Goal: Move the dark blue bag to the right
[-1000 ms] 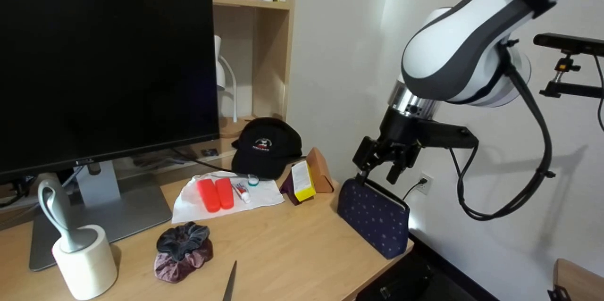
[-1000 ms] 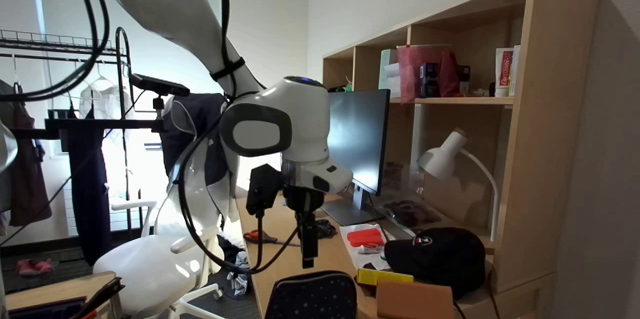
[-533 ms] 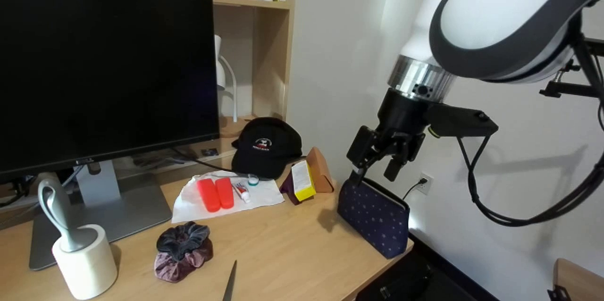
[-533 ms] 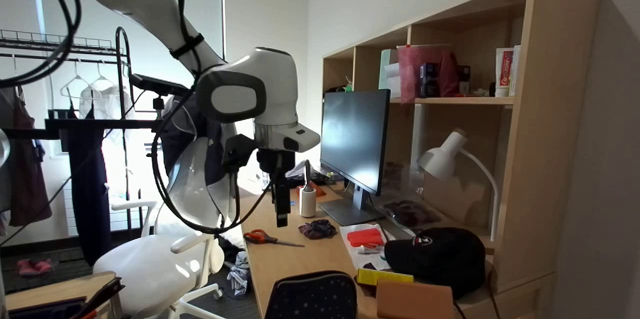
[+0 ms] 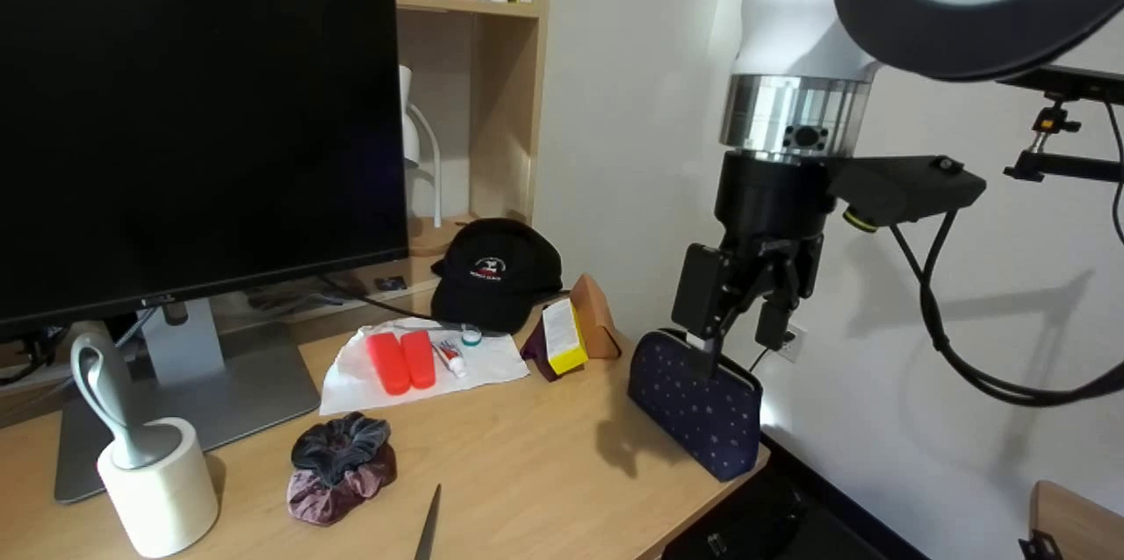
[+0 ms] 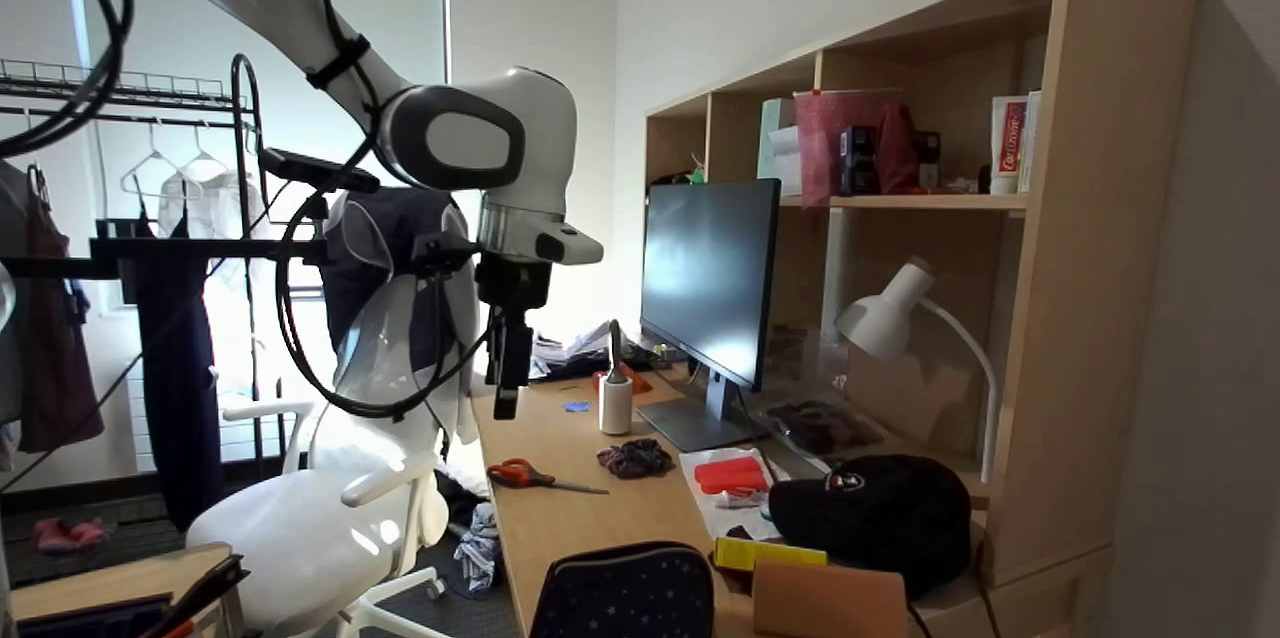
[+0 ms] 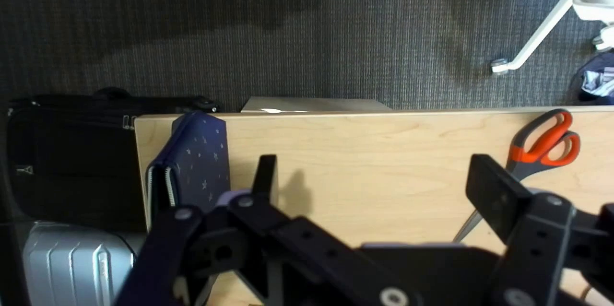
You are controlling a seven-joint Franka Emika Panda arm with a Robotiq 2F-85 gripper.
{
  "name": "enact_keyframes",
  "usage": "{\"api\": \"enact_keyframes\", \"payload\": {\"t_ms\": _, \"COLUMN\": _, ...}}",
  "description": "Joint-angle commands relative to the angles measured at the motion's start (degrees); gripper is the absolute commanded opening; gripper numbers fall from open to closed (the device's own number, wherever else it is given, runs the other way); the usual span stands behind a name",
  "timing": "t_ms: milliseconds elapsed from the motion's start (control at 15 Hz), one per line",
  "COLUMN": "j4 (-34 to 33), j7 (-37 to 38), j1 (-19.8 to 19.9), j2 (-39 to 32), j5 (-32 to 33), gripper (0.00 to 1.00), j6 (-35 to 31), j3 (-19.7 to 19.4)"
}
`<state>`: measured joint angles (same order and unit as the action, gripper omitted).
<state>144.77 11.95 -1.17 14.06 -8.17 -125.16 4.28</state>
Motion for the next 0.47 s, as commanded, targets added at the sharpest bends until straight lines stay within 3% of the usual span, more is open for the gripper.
{"api": "enact_keyframes", "payload": {"t_ms": 0, "j4": -2.7, "j7": 2.4, "j1": -0.5, "j2": -0.6, "j5": 1.6, "gripper": 1.00, "j6": 5.9, "j3": 0.8}}
{"api": "enact_keyframes", "payload": {"t_ms": 400, "j4": -1.9, "j7": 0.5, "j1": -0.5, "j2": -0.1, "j5": 0.1, "gripper": 1.00, "j6": 4.3, "j3": 0.0}}
